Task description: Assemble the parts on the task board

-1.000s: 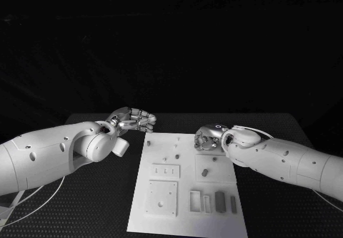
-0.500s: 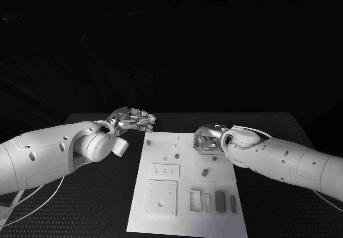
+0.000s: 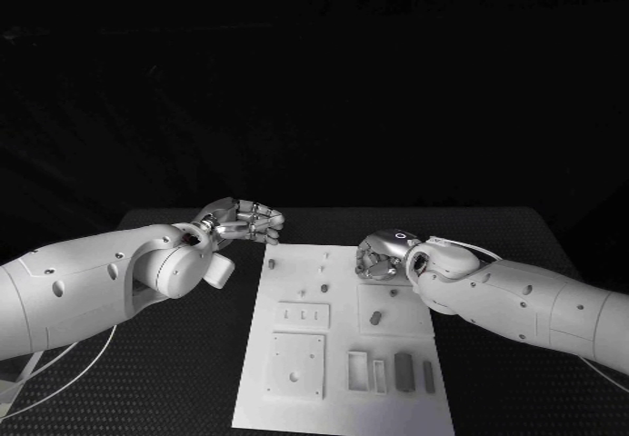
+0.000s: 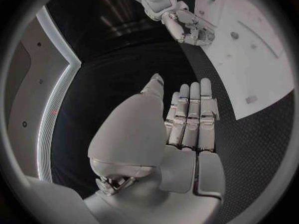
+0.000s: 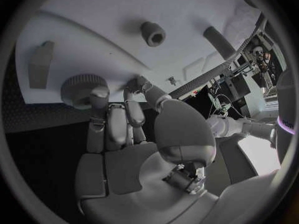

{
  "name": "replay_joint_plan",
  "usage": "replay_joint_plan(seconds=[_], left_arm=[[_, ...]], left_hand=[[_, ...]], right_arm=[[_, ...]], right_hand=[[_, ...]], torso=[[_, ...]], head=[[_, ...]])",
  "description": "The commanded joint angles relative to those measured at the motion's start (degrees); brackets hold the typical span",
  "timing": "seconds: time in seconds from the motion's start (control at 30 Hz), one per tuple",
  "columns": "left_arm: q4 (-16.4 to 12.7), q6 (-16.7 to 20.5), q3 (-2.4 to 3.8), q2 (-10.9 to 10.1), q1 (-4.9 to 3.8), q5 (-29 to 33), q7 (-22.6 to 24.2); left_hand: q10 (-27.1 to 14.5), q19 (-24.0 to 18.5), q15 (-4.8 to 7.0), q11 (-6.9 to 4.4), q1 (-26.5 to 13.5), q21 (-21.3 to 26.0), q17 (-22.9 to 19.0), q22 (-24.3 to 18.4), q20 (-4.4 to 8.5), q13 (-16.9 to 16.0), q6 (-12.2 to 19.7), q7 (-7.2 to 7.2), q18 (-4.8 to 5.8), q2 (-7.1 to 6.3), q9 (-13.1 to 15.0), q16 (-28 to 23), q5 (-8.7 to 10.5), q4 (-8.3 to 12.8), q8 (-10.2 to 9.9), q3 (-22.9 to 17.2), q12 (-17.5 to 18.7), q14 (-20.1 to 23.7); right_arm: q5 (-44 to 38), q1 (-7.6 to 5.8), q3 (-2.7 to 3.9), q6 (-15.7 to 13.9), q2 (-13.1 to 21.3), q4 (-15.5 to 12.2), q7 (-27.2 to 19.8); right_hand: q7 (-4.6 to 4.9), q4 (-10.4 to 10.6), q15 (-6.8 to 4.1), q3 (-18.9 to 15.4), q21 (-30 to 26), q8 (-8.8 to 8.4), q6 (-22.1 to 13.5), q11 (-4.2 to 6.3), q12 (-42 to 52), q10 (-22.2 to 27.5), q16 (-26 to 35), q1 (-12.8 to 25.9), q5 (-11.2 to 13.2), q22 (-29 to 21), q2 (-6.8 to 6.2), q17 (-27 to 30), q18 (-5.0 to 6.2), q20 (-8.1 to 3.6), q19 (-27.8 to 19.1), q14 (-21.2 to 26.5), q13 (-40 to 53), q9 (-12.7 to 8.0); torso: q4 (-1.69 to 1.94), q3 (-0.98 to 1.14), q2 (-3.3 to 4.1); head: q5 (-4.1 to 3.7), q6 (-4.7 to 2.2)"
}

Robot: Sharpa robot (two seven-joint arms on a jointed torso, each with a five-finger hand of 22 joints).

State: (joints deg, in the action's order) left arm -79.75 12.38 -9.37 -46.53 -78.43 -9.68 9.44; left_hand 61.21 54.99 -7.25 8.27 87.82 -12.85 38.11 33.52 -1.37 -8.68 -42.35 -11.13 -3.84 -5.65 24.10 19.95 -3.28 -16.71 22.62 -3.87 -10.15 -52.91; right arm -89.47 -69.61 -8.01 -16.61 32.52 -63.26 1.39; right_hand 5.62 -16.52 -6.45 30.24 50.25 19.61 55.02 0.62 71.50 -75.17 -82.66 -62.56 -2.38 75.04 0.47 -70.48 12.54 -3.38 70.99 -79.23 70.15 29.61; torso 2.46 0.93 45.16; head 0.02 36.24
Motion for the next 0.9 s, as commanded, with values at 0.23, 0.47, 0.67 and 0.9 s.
replay_joint_plan(seconds=[0.23,0.47,0.67,0.9], left_arm=[[0.33,-0.38,0.05,0.12,-0.18,-0.22,0.44],[0.48,-0.41,0.05,0.39,-0.19,-0.22,0.49],[0.53,-0.38,0.05,0.52,-0.19,-0.22,0.52],[0.72,-0.66,0.06,1.17,-0.19,-0.23,0.74]], left_hand=[[-0.17,0.26,-0.01,0.23,-0.66,0.40,0.10,0.06,-0.13,-0.10,0.49,-1.01,-0.44,0.03,-0.06,-0.34,0.35,-0.01,-0.20,0.36,0.37,-0.16],[-0.17,0.27,-0.01,0.23,-0.68,0.41,0.13,0.07,-0.13,-0.11,0.50,-1.01,-0.45,0.00,-0.05,-0.36,0.35,0.00,-0.20,0.37,0.39,-0.17],[-0.16,0.27,-0.01,0.23,-0.69,0.42,0.16,0.07,-0.13,-0.13,0.51,-1.01,-0.45,0.00,-0.04,-0.38,0.34,0.00,-0.21,0.36,0.40,-0.17],[-0.16,0.27,-0.02,0.24,-0.84,0.44,0.22,0.08,-0.14,-0.15,0.53,-1.03,-0.44,-0.08,-0.02,-0.44,0.35,-0.02,-0.21,0.41,0.44,-0.17]], right_arm=[[-1.75,-1.46,0.07,-2.71,-0.87,-1.08,2.15],[-1.97,-1.79,0.09,-3.42,-2.64,-0.68,2.51],[-1.96,-1.84,0.10,-5.28,-5.76,1.44,2.62],[-4.46,-1.88,0.09,-7.84,-8.09,2.89,2.81]], right_hand=[[-0.16,-0.04,-0.51,0.94,0.43,0.26,1.43,0.31,0.22,-0.26,-0.33,0.43,-0.38,1.19,0.29,-0.04,2.46,-0.45,-0.04,0.00,0.33,1.18],[-0.19,-0.05,-0.53,1.15,0.55,0.27,1.46,0.33,0.15,-0.31,-0.36,0.56,-0.38,1.18,0.25,-0.02,2.46,-0.49,-0.04,0.00,0.34,1.27],[-0.19,-0.05,-0.54,1.29,0.61,0.24,1.41,0.33,0.02,-0.27,-0.31,0.64,-0.38,1.17,0.21,0.14,2.46,-0.51,-0.06,0.08,0.27,1.31],[-0.19,-0.15,-0.55,1.58,0.70,0.20,1.35,0.34,-0.15,-0.25,-0.29,0.52,-0.38,1.15,0.09,0.24,2.46,-0.58,-0.12,0.12,0.22,1.39]], torso=[[0.12,-0.01,0.14],[0.22,0.04,0.24],[0.05,-0.01,0.25],[0.11,-0.03,0.34]], head=[[-0.17,-0.62],[-0.01,-0.70],[0.05,-0.88],[-0.01,-1.23]])
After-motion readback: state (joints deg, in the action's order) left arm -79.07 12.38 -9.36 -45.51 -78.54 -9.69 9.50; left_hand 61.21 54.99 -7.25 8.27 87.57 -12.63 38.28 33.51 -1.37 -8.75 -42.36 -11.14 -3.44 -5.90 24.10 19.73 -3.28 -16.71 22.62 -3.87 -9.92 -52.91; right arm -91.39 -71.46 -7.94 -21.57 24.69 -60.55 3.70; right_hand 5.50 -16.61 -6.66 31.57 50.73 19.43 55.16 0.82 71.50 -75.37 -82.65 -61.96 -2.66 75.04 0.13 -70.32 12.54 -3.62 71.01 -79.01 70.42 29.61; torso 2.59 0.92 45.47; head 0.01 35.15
